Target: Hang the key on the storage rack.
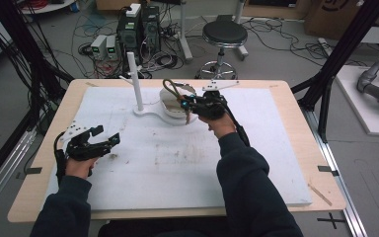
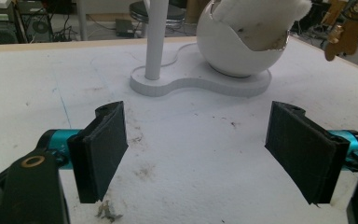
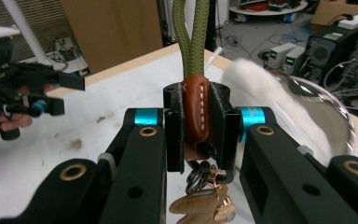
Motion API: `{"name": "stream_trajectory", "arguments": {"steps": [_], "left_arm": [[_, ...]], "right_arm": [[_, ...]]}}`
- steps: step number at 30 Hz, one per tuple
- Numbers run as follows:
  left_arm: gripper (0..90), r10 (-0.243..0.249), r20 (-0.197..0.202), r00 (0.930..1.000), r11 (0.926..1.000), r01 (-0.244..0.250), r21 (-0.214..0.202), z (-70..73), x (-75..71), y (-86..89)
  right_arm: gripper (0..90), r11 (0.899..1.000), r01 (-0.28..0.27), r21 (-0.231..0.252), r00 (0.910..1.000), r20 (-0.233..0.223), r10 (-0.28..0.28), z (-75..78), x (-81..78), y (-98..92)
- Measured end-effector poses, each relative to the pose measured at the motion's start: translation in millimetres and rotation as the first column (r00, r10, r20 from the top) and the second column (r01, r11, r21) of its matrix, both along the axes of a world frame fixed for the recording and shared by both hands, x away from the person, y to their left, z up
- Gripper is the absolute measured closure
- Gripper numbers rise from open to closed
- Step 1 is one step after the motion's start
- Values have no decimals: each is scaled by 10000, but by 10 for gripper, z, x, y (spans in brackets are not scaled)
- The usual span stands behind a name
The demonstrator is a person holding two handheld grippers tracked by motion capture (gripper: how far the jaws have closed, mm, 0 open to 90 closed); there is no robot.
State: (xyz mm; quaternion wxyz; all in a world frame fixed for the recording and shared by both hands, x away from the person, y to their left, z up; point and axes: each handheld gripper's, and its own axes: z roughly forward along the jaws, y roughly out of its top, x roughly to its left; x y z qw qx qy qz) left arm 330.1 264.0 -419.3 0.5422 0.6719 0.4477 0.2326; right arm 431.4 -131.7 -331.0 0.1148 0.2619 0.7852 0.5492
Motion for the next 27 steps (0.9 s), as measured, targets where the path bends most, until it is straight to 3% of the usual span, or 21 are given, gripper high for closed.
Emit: {"name": "stream_trajectory", "arguments": {"steps": [6, 18, 23, 27], "left_arm": [[204, -29, -49, 10000, 10000, 29, 41, -11, 2, -10], [207, -136, -126, 9998, 9999, 136, 6, -31, 2, -33], [207, -177, -132, 9998, 9998, 178, 53, -34, 6, -33], [208, -212, -163, 9996, 9998, 213, 58, -40, 9, -46]], "right_arm": [[785, 9992, -224, -337, 9997, 91, 228, 79, 142, 290], [785, 9963, -842, -194, 9957, 378, 849, 141, 317, 770], [784, 9943, -1010, -338, 9943, 302, 1020, 136, 368, 919], [784, 9950, -832, -551, 9964, 132, 840, 120, 421, 1019]]}}
